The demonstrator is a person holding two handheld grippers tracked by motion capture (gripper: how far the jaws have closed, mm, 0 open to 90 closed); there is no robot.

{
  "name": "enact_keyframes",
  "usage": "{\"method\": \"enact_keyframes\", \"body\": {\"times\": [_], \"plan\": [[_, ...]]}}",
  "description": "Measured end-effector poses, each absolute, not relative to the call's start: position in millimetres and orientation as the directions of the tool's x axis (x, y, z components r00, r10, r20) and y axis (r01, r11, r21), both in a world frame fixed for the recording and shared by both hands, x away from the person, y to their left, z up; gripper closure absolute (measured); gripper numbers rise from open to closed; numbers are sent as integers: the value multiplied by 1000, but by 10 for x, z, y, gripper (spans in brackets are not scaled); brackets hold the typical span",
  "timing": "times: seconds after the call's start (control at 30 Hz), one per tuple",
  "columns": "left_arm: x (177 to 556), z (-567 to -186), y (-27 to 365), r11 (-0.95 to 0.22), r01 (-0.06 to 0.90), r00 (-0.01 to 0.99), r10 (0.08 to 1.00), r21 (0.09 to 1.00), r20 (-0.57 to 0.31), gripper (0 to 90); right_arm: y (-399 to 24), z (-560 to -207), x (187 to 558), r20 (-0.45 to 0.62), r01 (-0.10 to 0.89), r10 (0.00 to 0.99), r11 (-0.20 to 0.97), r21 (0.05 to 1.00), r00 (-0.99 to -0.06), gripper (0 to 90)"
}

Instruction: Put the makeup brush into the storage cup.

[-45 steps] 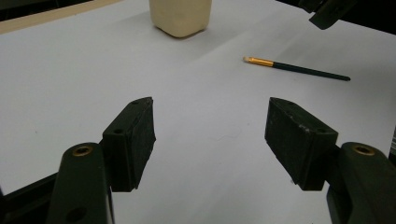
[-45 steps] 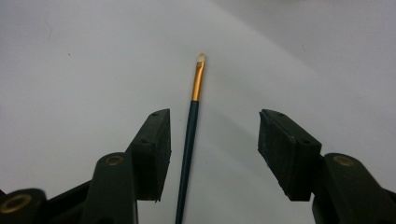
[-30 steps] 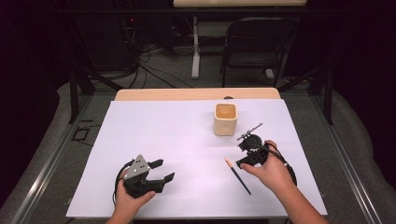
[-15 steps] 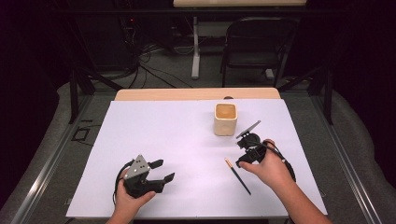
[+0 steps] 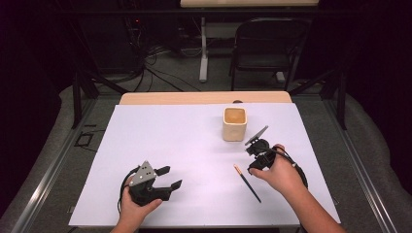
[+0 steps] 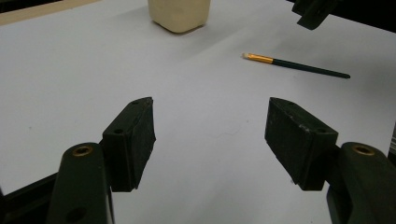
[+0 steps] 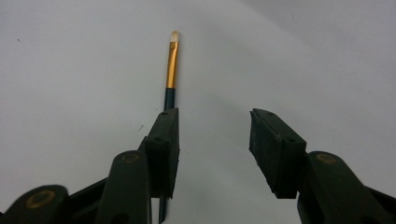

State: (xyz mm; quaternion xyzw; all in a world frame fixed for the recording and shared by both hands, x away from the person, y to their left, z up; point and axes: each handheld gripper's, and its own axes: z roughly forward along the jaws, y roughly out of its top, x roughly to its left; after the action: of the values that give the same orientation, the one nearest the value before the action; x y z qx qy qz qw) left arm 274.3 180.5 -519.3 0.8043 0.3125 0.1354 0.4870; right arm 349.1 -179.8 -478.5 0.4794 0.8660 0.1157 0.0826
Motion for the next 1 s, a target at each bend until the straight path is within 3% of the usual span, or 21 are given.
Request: {"method": "enact_keyframes", "body": {"times": [0.3,0.77,1.0], "plan": [[2740,-5196,1799,-328,374,767,635,867,-91,331,-1776,-4798,3503,-34,819,852,513,257,-523,575],[2741,-5197,1800,-330,373,767,636,867,-88,331,-1741,-4777,3538,-43,823,857,506,260,-513,530],[2743,-5201,1799,-328,374,766,637,867,-89,331,-1729,-4766,3559,-35,823,856,507,255,-517,554]]}}
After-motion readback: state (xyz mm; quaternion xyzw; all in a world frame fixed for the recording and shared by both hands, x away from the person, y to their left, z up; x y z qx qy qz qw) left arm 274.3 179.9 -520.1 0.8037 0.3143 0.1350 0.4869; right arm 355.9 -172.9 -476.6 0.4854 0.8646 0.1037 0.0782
